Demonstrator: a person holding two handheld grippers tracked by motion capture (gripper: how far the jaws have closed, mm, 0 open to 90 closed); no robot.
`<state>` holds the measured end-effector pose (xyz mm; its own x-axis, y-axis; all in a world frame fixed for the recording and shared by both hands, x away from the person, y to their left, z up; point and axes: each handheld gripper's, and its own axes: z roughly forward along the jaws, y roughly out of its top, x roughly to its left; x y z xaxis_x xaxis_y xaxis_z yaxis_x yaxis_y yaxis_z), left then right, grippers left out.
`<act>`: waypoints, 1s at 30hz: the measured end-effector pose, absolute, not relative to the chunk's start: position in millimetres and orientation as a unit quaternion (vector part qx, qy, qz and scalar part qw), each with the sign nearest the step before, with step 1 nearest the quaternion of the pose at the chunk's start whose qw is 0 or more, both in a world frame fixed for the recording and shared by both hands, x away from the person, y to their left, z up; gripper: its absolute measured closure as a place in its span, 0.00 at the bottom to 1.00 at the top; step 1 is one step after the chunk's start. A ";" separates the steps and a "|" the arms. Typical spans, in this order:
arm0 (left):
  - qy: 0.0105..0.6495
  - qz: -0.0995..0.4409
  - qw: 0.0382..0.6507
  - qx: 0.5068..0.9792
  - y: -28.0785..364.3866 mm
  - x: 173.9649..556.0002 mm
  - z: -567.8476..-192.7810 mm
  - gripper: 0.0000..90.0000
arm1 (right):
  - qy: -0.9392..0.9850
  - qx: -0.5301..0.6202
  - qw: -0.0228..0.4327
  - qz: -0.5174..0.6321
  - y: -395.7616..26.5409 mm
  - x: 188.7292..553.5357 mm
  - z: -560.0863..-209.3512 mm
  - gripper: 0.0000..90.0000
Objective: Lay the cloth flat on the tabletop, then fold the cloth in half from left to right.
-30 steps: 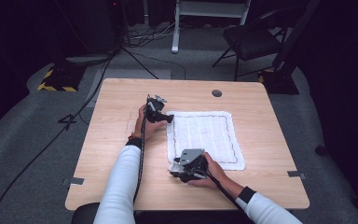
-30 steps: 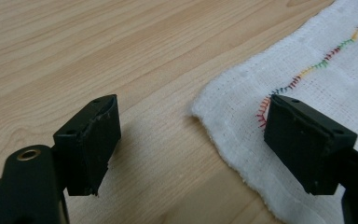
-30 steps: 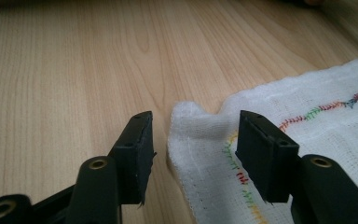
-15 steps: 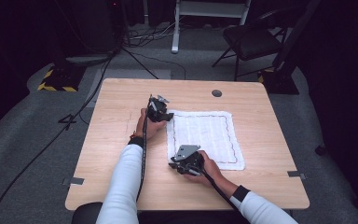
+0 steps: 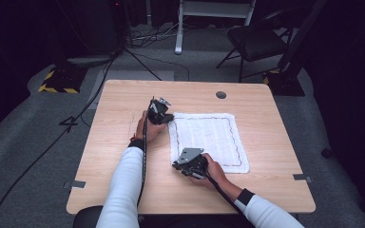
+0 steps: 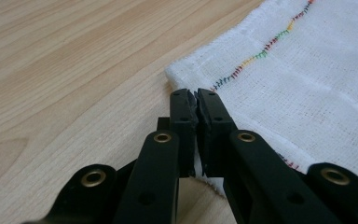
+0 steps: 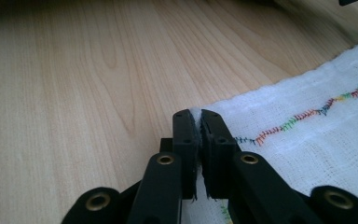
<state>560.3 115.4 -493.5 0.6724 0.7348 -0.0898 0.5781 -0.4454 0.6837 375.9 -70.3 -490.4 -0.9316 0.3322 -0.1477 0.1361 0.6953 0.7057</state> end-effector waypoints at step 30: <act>0.404 0.148 0.392 0.814 177.9 528.8 -453.7 0.97 | 0.896 0.097 0.149 0.407 -37.2 365.0 -458.2 0.96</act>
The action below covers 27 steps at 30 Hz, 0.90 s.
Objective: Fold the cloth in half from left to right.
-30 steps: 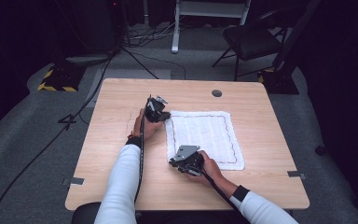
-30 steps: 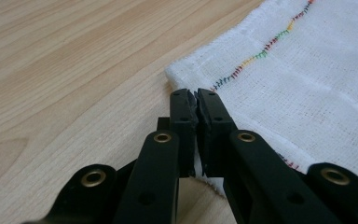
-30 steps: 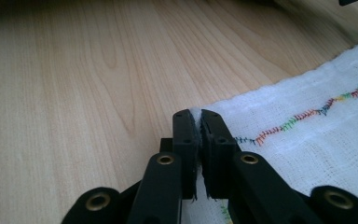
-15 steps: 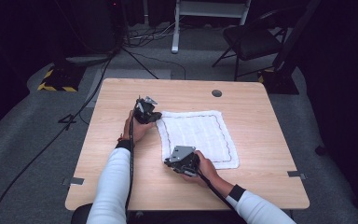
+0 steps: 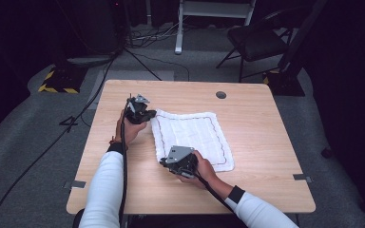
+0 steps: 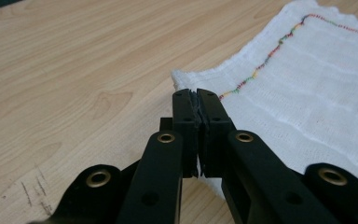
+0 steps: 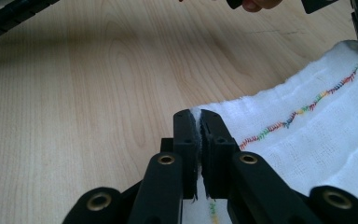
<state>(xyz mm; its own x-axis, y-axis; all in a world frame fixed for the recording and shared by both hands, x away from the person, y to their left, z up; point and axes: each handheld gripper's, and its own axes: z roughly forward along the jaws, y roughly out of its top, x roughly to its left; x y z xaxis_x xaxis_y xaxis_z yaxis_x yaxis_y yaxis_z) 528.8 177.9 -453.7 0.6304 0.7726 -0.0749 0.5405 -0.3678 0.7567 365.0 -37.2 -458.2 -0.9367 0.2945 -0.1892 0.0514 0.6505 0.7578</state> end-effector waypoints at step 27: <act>0.336 0.156 0.399 0.839 35.8 551.2 -433.7 0.97 | 0.867 0.197 0.195 0.415 -170.1 359.6 -434.0 0.96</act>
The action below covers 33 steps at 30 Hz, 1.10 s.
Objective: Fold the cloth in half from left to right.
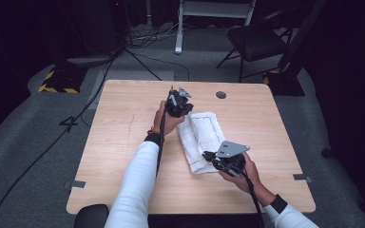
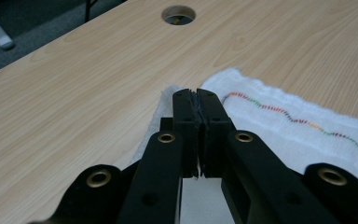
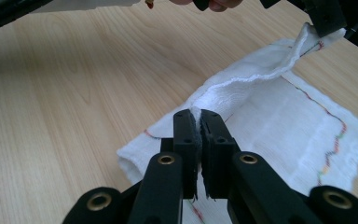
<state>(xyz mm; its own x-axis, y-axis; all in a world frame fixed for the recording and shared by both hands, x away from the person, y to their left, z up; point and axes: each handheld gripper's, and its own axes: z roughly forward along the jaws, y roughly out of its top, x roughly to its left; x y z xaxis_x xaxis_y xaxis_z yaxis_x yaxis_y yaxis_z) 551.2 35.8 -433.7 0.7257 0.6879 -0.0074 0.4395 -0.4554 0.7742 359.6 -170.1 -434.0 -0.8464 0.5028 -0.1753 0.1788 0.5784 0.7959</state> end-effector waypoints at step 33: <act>0.310 0.181 0.382 0.852 -38.8 553.4 -453.5 0.67 | 0.873 0.299 0.191 0.334 -257.5 369.3 -468.8 0.63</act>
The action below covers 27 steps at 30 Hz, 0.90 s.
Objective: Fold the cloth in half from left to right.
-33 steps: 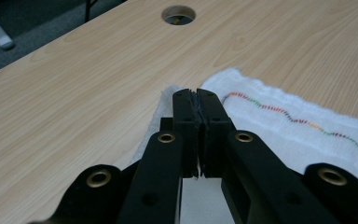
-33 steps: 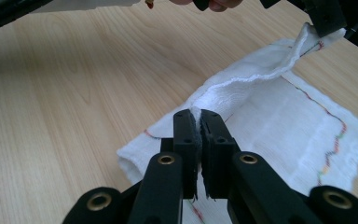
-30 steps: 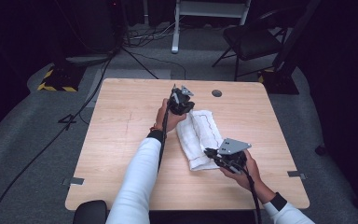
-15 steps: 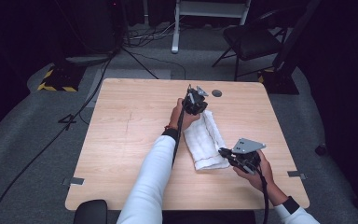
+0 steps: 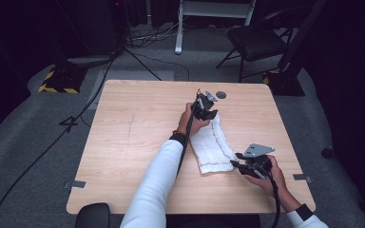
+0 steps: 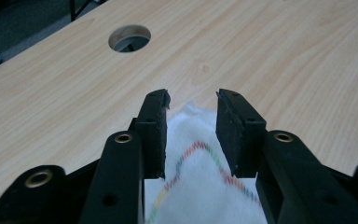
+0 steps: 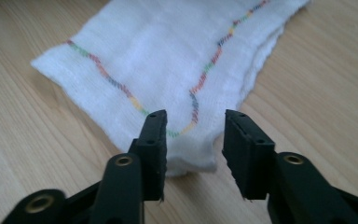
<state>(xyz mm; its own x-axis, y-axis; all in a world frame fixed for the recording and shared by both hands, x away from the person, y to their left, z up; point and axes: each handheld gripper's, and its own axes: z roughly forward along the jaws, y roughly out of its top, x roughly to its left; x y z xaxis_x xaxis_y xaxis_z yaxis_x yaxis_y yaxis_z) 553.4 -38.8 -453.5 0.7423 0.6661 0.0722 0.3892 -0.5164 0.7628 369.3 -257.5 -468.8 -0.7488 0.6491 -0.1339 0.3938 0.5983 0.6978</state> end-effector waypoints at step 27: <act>0.174 0.092 0.325 0.925 4.3 418.9 -484.8 0.25 | 0.884 0.299 0.183 0.308 -265.2 412.0 -482.9 0.47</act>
<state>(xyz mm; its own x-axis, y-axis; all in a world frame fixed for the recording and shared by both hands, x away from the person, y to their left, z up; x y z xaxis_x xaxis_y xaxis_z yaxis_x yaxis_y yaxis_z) 418.9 4.3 -484.8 0.9222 0.3825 0.0565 0.2629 -0.7275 0.6337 412.0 -265.2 -482.9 -0.7541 0.6420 -0.1385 0.4172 0.6311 0.6540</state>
